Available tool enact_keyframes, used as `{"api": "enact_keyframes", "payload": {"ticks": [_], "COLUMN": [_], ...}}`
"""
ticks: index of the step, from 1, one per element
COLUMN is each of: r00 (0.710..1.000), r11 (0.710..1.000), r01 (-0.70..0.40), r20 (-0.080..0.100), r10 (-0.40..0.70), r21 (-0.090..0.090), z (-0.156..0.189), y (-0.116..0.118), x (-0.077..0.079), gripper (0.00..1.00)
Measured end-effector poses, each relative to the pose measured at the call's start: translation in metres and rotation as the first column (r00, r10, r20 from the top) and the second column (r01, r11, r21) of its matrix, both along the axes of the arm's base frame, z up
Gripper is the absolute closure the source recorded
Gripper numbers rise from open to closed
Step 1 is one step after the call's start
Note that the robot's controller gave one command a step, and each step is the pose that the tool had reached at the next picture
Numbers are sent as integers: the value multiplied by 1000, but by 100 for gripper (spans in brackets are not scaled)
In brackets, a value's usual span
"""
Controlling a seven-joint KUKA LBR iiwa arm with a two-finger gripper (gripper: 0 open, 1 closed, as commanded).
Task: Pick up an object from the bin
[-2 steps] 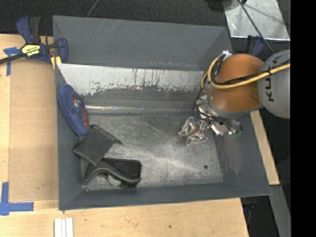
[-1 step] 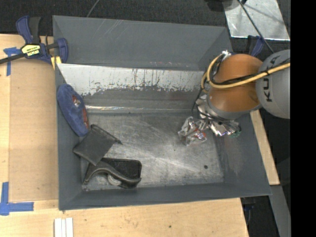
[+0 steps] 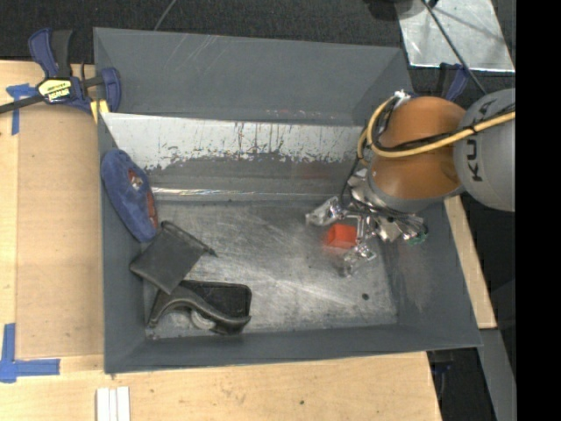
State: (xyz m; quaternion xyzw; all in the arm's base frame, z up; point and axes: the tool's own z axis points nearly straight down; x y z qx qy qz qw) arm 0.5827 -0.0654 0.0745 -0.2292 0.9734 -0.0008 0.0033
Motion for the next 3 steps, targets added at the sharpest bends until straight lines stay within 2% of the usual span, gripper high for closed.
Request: {"api": "enact_keyframes", "payload": {"ticks": [1, 2, 3], "r00": [990, 885, 887], "r11": [990, 885, 887], "r01": [-141, -465, -462], "r20": [1, -4, -3], "r10": [141, 465, 462], "r21": [-5, 1, 0], "z": [-1, 3, 4], "y": [-62, -1, -2], "x": [46, 36, 37], "gripper": [0, 0, 100]}}
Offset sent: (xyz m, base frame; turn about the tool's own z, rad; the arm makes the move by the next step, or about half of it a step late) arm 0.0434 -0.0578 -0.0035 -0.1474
